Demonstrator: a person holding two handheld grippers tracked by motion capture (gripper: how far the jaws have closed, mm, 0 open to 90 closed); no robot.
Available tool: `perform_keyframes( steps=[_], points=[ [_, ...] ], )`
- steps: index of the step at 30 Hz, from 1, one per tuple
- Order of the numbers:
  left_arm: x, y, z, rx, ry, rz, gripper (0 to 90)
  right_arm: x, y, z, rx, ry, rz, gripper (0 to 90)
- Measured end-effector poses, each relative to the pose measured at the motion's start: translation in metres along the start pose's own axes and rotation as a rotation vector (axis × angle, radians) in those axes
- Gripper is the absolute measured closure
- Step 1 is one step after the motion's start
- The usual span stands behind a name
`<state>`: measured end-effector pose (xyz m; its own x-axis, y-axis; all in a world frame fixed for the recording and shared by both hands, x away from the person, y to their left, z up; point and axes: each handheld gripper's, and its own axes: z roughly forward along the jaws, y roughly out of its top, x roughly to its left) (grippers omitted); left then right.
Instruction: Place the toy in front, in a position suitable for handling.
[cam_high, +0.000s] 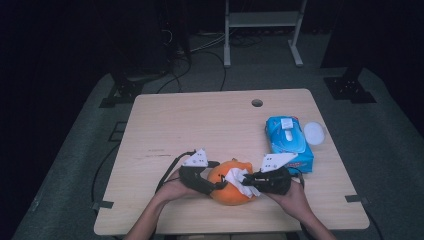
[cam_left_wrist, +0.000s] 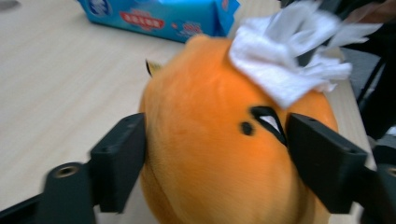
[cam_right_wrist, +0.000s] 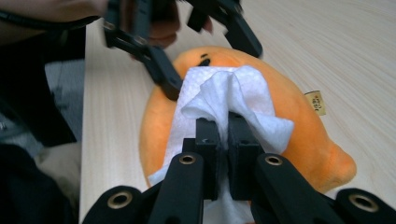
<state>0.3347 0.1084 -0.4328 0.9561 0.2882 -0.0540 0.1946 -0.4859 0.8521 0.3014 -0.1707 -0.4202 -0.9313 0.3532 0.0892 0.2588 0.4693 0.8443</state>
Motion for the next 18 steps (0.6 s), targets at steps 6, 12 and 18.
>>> perform_keyframes(
  steps=[6,12,18],
  points=[
    [-0.001,0.001,-0.008,0.026,-0.040,0.031,14.2,-0.021,-0.007,-0.008,-0.046,-0.056,0.083,84.1],
    [-0.001,0.002,0.000,0.003,-0.016,0.009,32.3,-0.019,-0.006,-0.013,-0.046,-0.102,0.068,84.2],
    [-0.006,0.010,0.003,0.003,-0.001,0.009,34.8,0.007,0.013,-0.002,-0.046,-0.032,-0.022,84.5]
  ],
)
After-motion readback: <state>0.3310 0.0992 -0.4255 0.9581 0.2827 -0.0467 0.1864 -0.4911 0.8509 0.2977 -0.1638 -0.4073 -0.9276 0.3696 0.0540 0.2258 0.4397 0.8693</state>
